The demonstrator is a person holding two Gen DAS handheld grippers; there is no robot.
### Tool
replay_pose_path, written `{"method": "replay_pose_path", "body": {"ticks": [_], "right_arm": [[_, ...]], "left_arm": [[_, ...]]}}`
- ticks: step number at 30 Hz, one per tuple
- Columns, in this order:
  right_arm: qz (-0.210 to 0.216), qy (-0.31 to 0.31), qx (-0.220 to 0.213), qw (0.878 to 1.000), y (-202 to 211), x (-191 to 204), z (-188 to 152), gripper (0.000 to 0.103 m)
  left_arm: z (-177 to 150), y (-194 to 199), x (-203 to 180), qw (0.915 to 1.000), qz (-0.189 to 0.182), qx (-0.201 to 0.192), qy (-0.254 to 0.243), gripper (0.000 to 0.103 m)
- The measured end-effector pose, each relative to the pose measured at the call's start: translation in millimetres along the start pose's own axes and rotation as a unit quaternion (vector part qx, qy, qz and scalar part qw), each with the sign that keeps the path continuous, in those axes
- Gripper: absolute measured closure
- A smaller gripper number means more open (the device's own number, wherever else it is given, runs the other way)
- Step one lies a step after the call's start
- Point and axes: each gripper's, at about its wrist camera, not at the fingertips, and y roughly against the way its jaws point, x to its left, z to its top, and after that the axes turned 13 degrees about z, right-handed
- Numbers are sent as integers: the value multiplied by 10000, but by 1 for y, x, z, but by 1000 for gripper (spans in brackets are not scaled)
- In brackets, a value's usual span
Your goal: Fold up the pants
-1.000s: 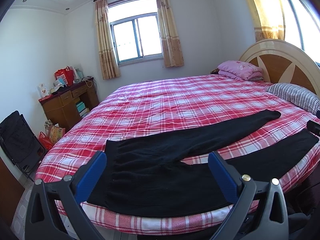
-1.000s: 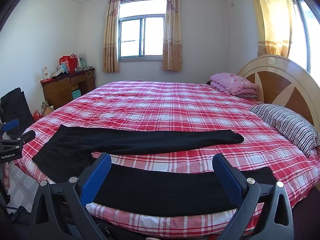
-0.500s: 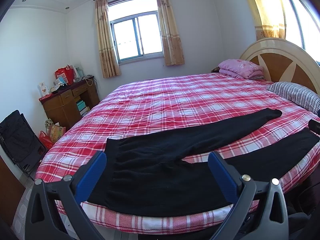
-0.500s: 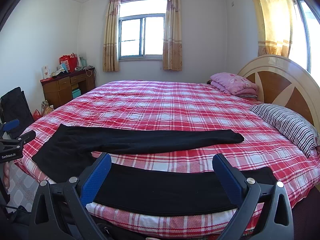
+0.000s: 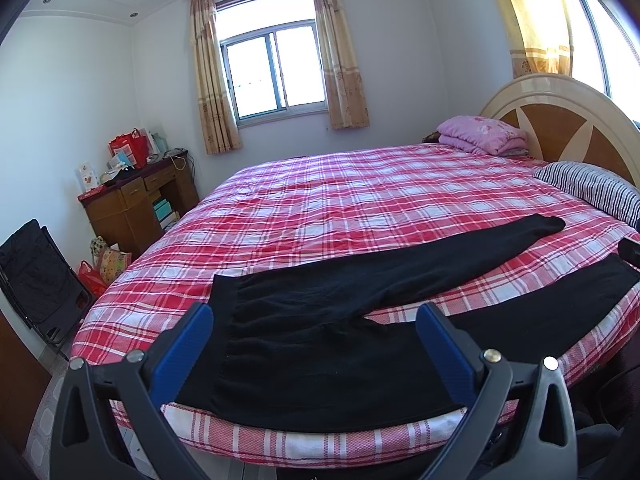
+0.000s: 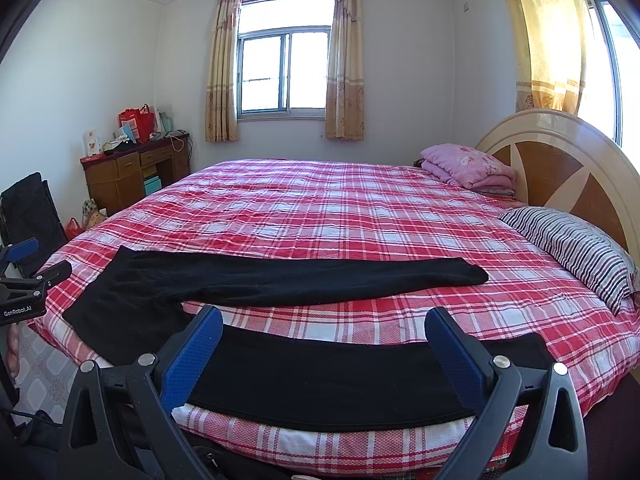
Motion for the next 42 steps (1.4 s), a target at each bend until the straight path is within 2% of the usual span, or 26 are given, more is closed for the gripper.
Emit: {"method": "replay_pose_path", "body": {"ticks": [13,17,20,22,29,36,37,39,41,42], "right_arm": [[-9,1,24,10000,-3,-1,-2,1],[162,-29,87,9998,-12,-6,-5,1],[276,-50,172,9995,-25,-15,-10,1],[277,-130,274,9992,-39,-25,-15,1],[222,-489,746,9958,-97,-67,-21,1],[-154,-466,972,9941,-141,-110,1,1],[-178,-457,1004,9937,-144,-113,2,1],[-284,-394,1067,9931,-154,-123,7,1],[-379,-348,1139,9922,-165,-134,10,1],[-415,-354,1173,9916,-170,-140,12,1]], "left_arm": [[-2,-5,0,10000,21,51,-33,0],[-5,-19,0,9998,142,69,-91,0],[-8,-43,9,9994,306,128,-135,0],[-9,-71,23,9978,616,202,-128,0],[-5,-174,69,9900,1061,925,34,0],[-5,-266,92,9817,917,1663,140,2],[-3,-276,92,9810,872,1727,142,4],[-1,-291,90,9805,757,1810,123,18],[0,-311,86,9786,608,1966,56,20],[0,-320,86,9781,608,1991,59,25]]}}
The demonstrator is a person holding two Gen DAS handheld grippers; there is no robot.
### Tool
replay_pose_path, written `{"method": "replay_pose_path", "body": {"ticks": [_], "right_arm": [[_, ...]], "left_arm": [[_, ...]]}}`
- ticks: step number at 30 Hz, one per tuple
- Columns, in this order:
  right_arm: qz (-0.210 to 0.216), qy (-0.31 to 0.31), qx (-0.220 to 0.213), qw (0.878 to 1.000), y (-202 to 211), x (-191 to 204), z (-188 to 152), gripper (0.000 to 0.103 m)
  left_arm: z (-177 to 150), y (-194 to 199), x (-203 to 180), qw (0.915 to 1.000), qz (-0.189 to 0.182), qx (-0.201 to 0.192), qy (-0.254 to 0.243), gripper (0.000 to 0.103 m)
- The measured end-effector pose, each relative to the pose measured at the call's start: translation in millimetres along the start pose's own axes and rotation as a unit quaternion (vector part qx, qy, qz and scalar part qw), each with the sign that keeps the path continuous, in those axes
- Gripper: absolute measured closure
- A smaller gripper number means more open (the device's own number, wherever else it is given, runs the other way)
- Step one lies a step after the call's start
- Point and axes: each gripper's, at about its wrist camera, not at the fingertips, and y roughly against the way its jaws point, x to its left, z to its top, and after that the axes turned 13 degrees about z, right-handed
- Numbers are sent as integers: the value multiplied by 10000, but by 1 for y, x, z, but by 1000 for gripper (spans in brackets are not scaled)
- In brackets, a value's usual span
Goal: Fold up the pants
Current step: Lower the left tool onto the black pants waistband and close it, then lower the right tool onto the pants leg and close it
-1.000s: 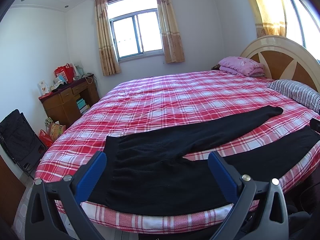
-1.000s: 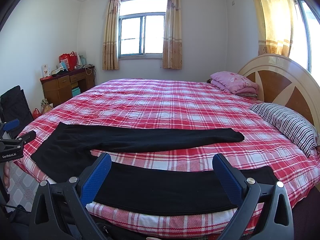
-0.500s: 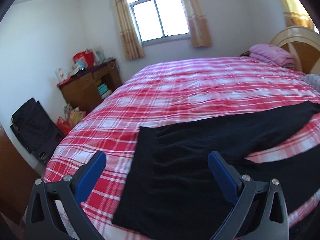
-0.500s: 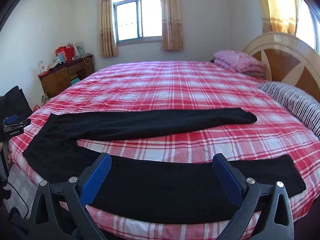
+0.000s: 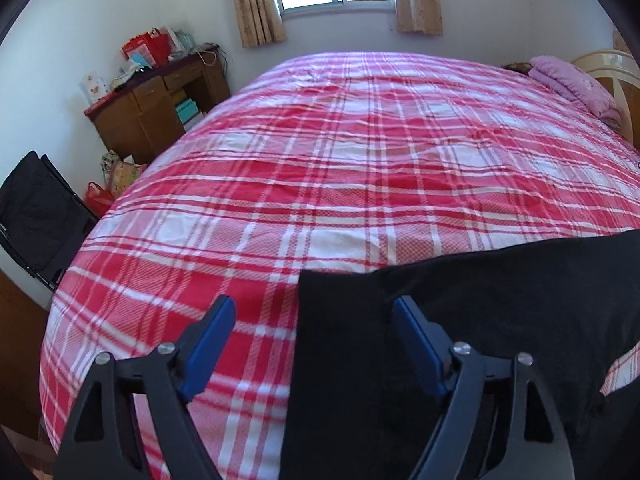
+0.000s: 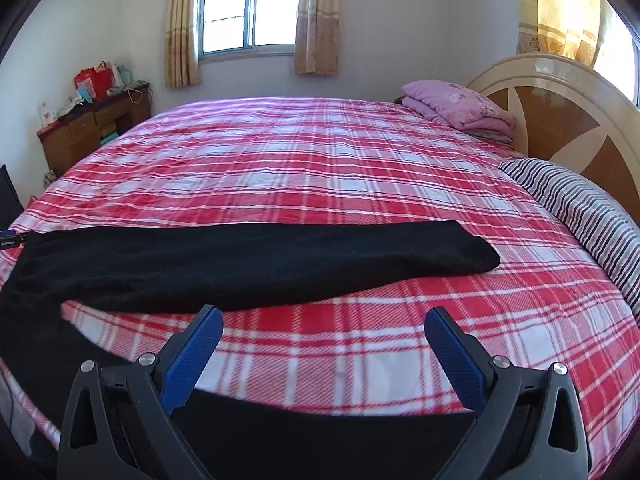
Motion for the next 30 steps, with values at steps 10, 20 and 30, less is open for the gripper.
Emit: {"method": "replay_pose_path", "body": {"ticks": [10,20,30], "right_arm": [[71,-511,416,9978,-45,-58,22,36],[-284,-1292,610,9893,-75,-155,54,50],[-824,-1242,926,9845,-129,-220,85,50]], "left_arm": [[0,-44,-5,9964,-587,603,56,58],[0,-47,-5,9905,-1220,617,116,85],[-2,-53,-4,9903,-1226,613,232,85]]}}
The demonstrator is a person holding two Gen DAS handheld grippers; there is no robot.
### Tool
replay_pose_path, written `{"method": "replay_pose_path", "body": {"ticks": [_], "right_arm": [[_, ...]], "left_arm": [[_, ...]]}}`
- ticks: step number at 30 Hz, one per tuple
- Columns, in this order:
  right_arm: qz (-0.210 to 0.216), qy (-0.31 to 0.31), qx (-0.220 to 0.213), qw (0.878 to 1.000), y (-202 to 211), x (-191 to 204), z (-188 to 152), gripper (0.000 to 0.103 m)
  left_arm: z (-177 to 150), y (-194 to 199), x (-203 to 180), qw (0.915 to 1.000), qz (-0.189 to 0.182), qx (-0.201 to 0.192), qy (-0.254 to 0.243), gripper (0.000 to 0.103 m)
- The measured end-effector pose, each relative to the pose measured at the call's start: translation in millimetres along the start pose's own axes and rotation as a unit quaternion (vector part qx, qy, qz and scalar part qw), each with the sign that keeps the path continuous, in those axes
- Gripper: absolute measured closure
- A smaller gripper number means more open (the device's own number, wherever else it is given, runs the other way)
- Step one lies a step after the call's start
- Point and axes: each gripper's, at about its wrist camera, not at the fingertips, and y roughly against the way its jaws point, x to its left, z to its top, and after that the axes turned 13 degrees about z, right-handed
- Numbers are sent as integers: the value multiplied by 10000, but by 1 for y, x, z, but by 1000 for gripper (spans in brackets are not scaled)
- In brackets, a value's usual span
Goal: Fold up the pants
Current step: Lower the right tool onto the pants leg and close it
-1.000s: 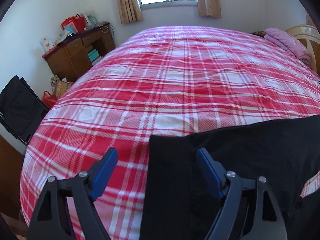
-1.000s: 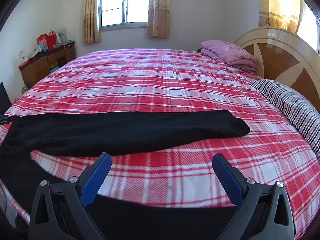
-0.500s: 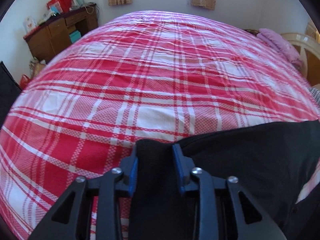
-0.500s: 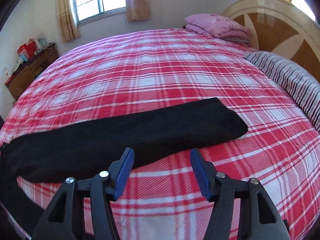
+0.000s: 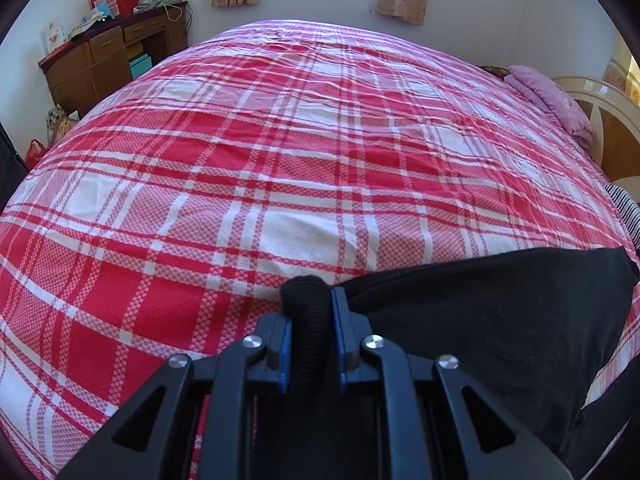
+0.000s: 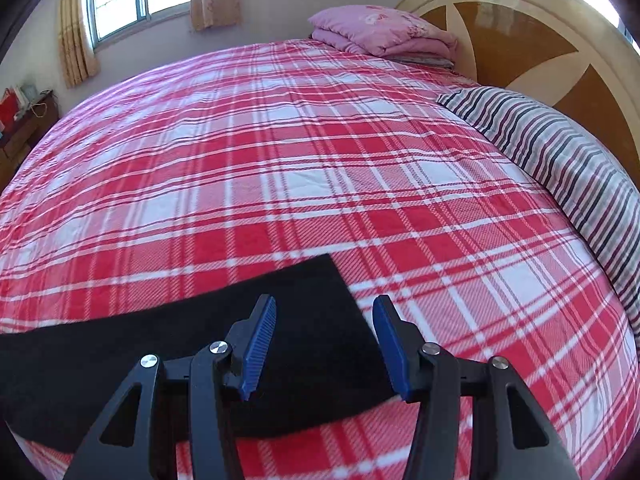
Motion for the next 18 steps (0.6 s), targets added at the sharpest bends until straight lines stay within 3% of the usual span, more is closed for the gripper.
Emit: {"method": "replay_pose_path", "body": {"ticks": [4,10,11,13,18], "right_arm": [[83,-86,157,9998,-26,-13,13,50],[399,-352,438,9976,-55,-31,19,50],[480,-409,488,9968,-58,-33,19,54],[647,-369,584,9955,-63,-31,18,73],[692,-99,584,9958,-66,-20,18,90]], "left_arm": [[0,-1,-8,9996,212,-61,-176,85],[1,-3,-4,9999,139,-65,-77,85],[1,-2,-4,9999,127,-62,-74,85],[2,-2,-5,9999,116,-54,-106,85],[4,1,-13,9991,211,-115,-351,90]]}}
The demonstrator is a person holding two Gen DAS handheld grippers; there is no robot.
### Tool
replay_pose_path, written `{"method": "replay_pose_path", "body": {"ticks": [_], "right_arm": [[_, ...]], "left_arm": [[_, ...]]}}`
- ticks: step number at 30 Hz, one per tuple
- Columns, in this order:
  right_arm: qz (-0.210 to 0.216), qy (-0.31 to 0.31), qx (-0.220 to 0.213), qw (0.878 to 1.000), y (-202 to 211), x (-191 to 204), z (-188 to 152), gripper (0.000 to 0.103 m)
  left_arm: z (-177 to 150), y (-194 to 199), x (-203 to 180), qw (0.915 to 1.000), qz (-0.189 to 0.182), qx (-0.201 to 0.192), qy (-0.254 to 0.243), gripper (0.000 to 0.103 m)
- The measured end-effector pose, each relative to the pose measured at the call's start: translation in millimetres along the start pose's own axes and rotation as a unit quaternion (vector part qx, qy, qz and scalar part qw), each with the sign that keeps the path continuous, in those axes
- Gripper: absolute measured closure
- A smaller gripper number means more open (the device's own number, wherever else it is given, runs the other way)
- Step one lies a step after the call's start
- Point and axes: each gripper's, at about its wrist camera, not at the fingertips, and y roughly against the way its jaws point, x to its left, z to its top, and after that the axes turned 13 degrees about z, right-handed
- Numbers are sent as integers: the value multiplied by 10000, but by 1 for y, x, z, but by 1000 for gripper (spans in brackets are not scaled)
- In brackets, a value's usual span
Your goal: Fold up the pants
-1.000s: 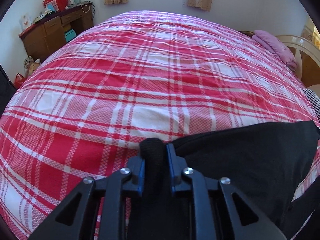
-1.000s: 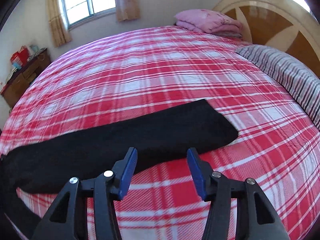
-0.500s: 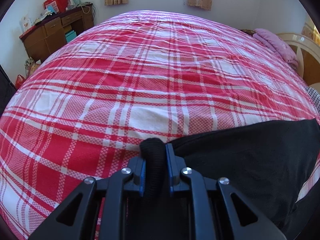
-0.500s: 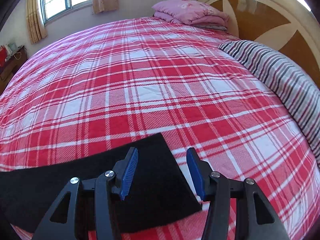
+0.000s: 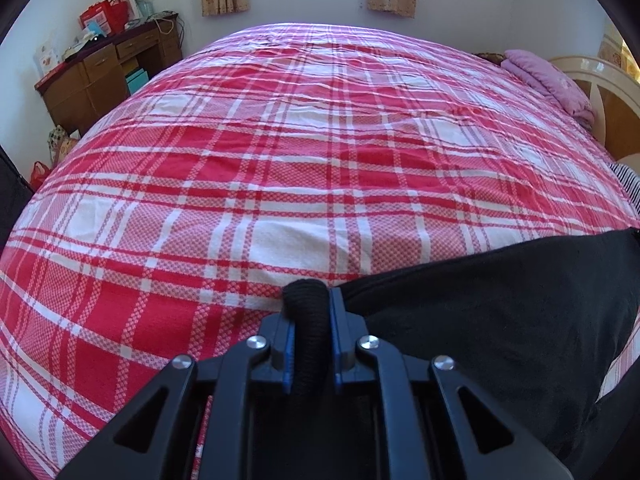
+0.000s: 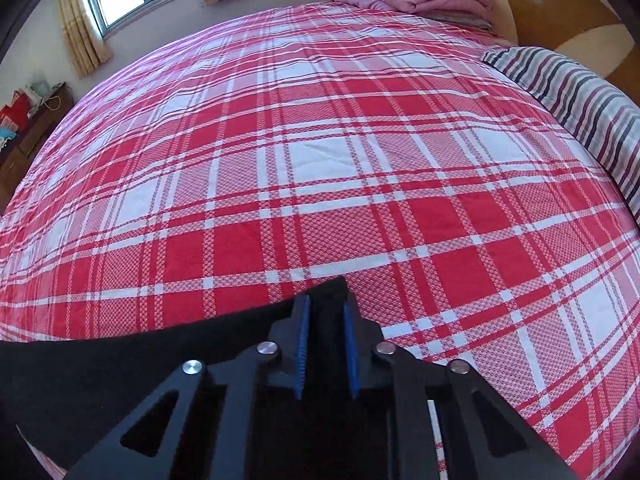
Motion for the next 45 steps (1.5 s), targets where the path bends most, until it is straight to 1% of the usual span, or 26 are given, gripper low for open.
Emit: {"method": "replay_pose_path", "body": {"ticks": [1,4,9,12,18,25,30,38,41,45], "right_arm": [[-9,17,-10,10000,1,2,0,94],[-1,163,-179,9997,15,9,-1,95],[194,401,-809,9957,68,28,-9,96],[228,509,-1126,9921,100,37,-20,97],[355,626,-1639,9838,153,40,-51,97],[718,700,-2198,9704,200,40,-100,97],[874,580,-2405,9650,219,31,-133,97],[1069,233,-2458,9631,234,1,-187,97],[1135,130,-2510,9612,240,-6,-209,98],[1120,10,-2524,9611,245,-17,-235,98]], "left_arm": [[0,1,-1,10000,14,-21,-35,90],[1,5,0,9999,5,-100,-51,90],[0,17,10,9992,-154,-348,158,91],[-1,26,15,9975,-325,-520,340,91],[-4,48,26,9924,-608,-929,534,91],[-15,82,40,9825,-949,-1470,642,91],[-33,105,51,9740,-1181,-1790,730,91],[-70,122,63,9697,-1357,-1923,661,91],[-88,127,66,9657,-1452,-2053,641,91],[-108,127,71,9635,-1524,-2113,613,91]]}}
